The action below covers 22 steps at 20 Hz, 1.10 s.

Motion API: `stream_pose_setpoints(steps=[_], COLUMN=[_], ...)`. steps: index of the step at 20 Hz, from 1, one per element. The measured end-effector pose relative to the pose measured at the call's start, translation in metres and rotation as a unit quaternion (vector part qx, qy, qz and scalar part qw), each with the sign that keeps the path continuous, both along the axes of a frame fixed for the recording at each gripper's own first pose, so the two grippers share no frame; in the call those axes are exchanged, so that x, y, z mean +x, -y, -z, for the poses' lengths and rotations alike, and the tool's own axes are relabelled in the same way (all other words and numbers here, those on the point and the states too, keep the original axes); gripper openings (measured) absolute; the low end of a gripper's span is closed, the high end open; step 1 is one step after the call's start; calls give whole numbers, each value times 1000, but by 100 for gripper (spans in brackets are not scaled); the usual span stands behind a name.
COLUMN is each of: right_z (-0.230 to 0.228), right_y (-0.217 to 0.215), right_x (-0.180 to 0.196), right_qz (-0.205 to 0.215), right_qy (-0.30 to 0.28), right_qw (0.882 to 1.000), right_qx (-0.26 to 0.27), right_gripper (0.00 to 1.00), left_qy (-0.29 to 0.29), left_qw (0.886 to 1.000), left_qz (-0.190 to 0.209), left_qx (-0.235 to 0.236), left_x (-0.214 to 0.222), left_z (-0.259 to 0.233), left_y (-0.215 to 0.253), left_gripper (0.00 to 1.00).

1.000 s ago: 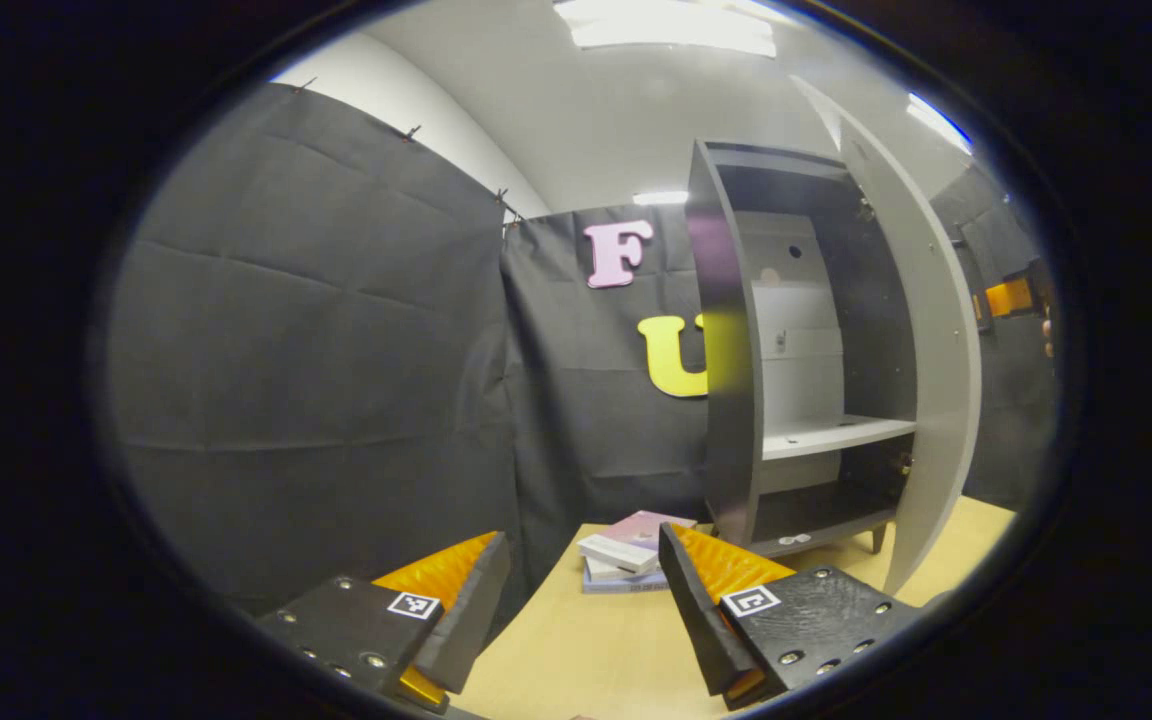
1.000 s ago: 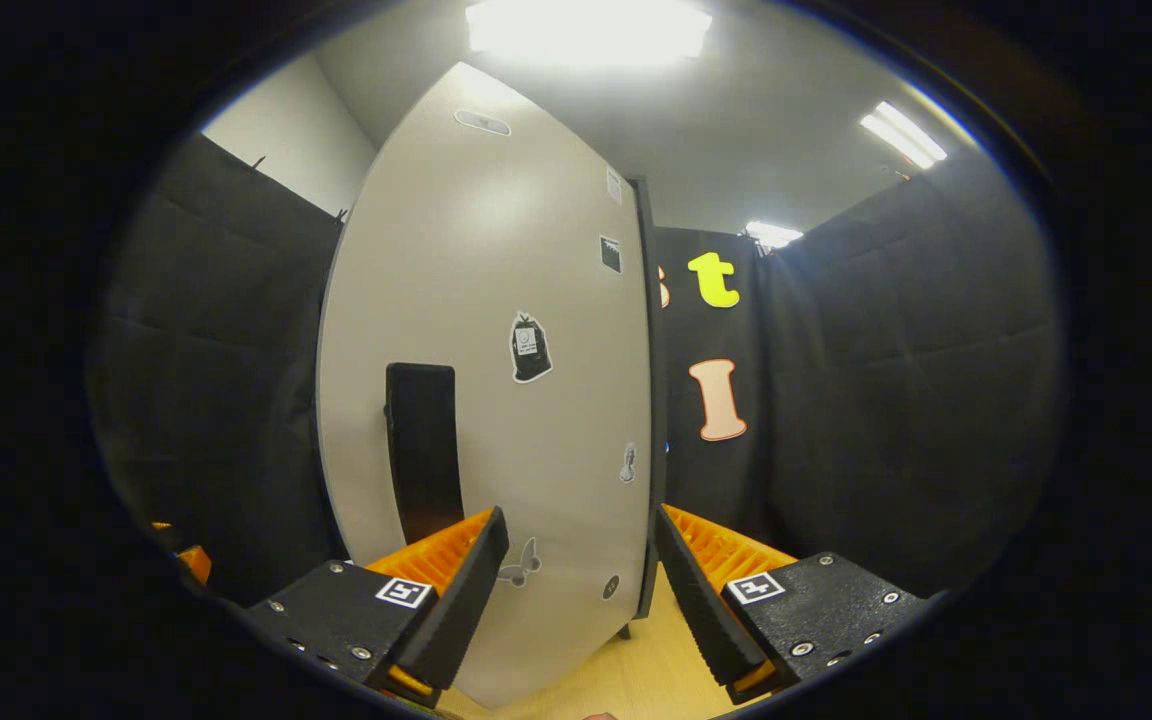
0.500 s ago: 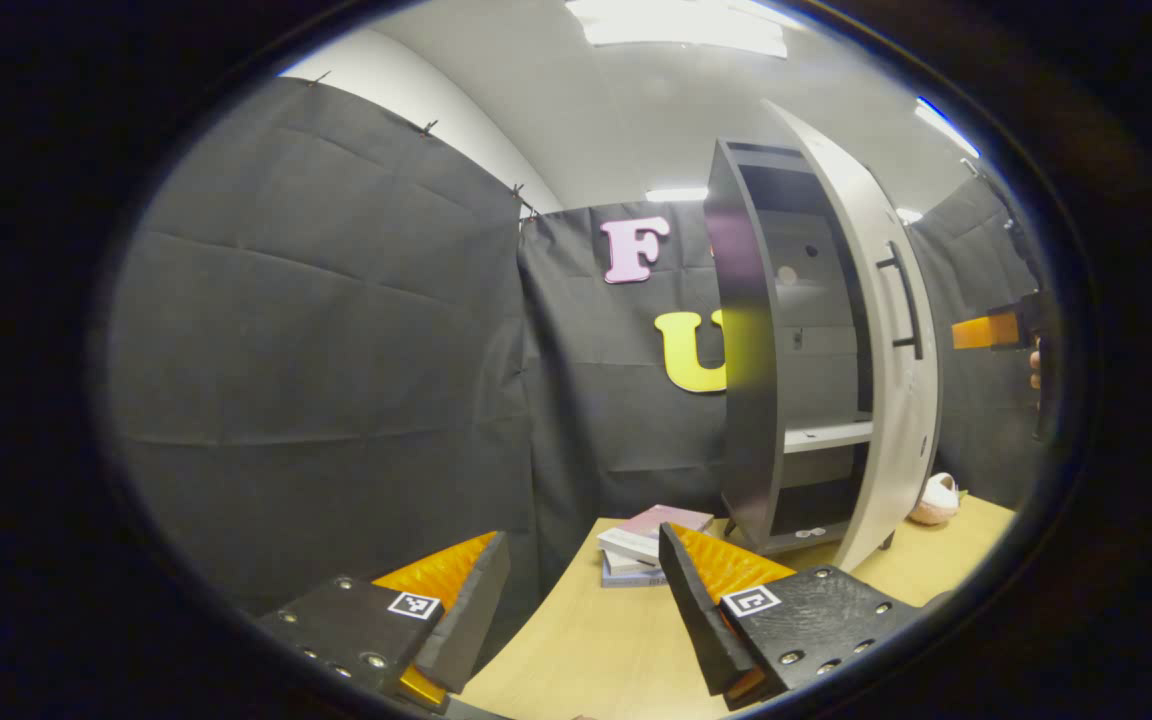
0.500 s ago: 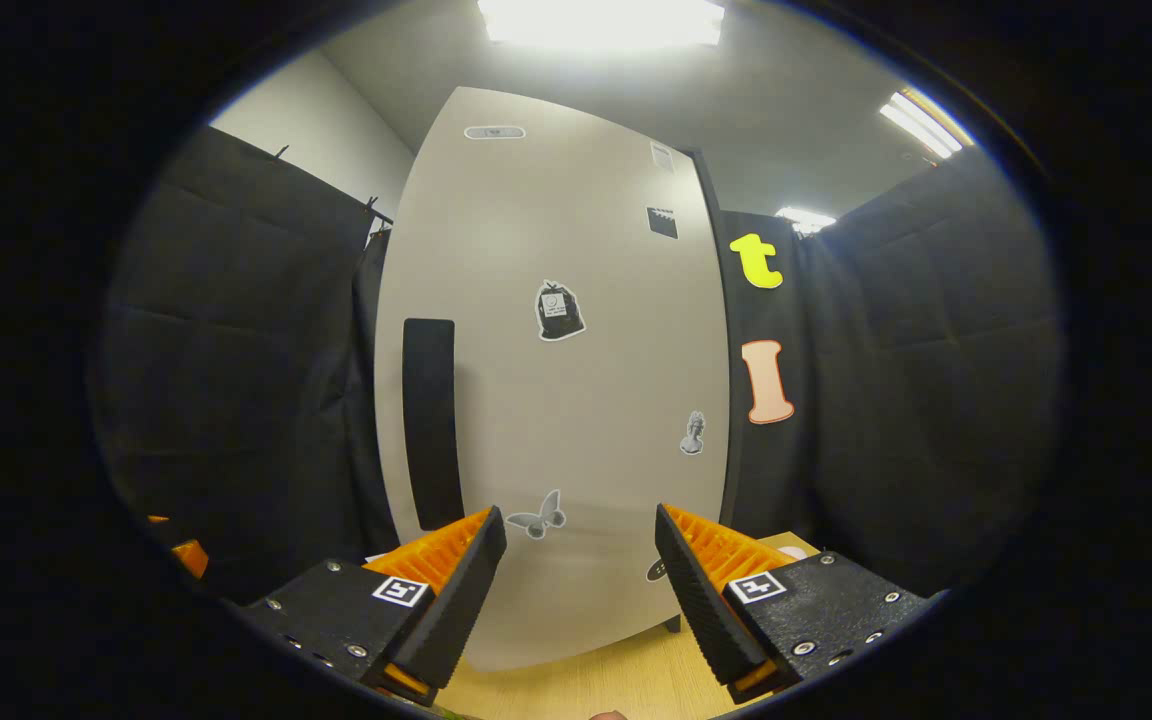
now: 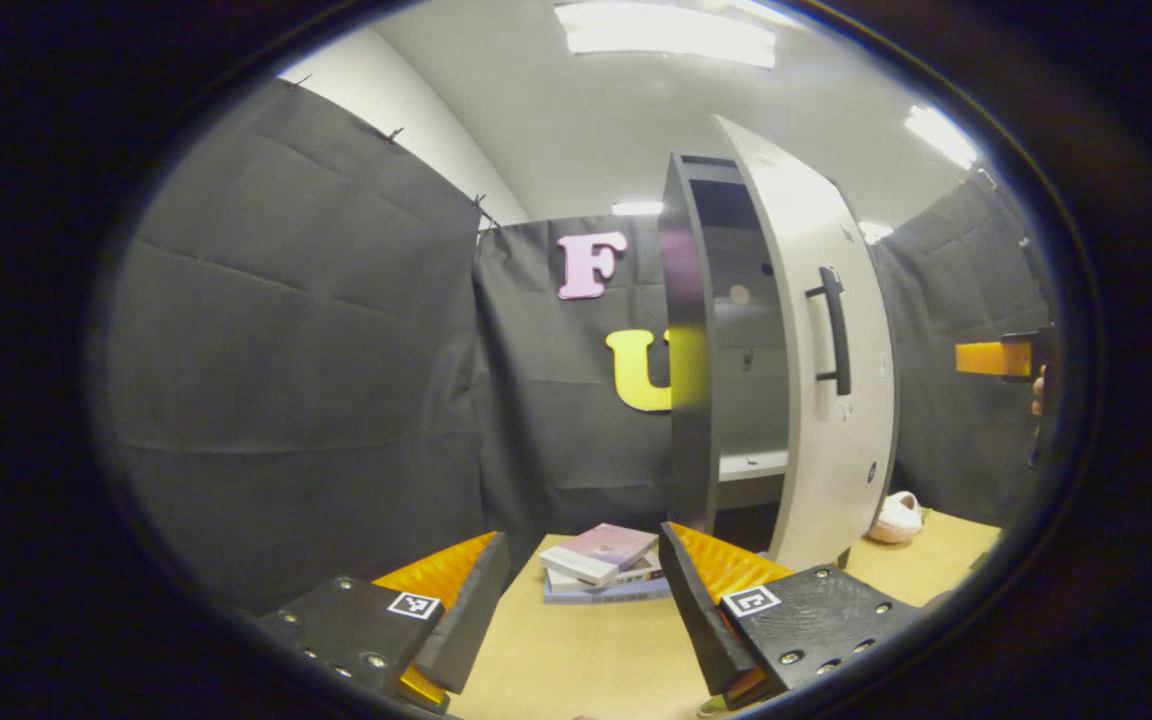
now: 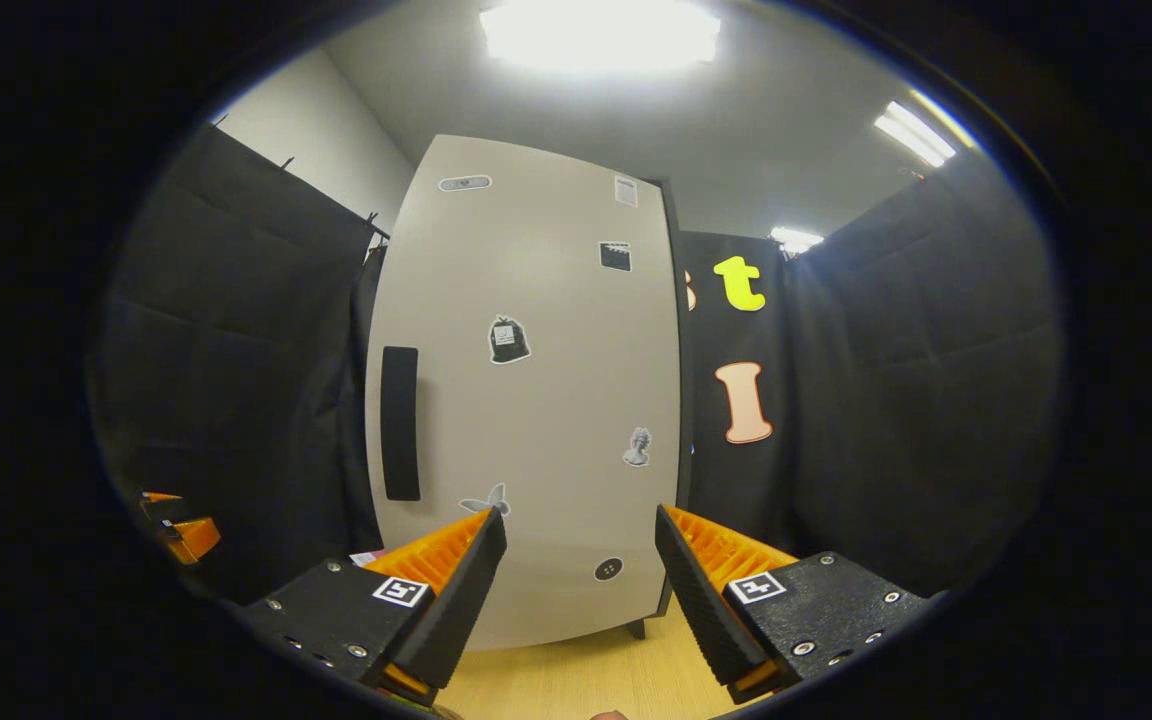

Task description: Open the cabinet door with the right hand, grasp the bottle in the cabinet with the left hand and place it on the coaster, then close the cabinet door with the right hand.

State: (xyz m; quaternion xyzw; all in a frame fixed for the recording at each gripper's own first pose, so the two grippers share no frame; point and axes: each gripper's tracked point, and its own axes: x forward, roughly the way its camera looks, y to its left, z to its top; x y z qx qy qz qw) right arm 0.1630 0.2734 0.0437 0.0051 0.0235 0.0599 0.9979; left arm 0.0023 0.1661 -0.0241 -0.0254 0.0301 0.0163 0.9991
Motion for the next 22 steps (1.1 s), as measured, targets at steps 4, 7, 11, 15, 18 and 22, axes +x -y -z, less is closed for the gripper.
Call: stream_pose_setpoints(steps=[4, 7, 11, 15, 18, 22], right_z=[3, 5, 6, 10, 11, 15], right_y=[44, 76, 112, 141, 156, 172], right_x=[-5, -8, -10, -13, -14, -16], right_qz=[7, 12, 20, 25, 28, 32], right_qy=[-4, -7, -10, -13, -13, -13], right_qw=[1000, 1000, 1000, 999, 999, 999], right_qx=[0, 6, 13, 17, 22, 24], right_gripper=[93, 93, 93, 93, 93, 93], left_qy=[9, 10, 14, 17, 18, 12], left_qw=[1000, 1000, 999, 999, 998, 999], left_qz=[18, 29, 38, 46, 50, 47], left_qx=[4, 7, 11, 14, 16, 14], left_x=[1, -1, 3, 4, 5, 3], left_z=[-21, -29, -37, -46, -49, -47], left_y=[50, 86, 128, 160, 177, 186], left_gripper=[90, 90, 90, 86, 86, 90])
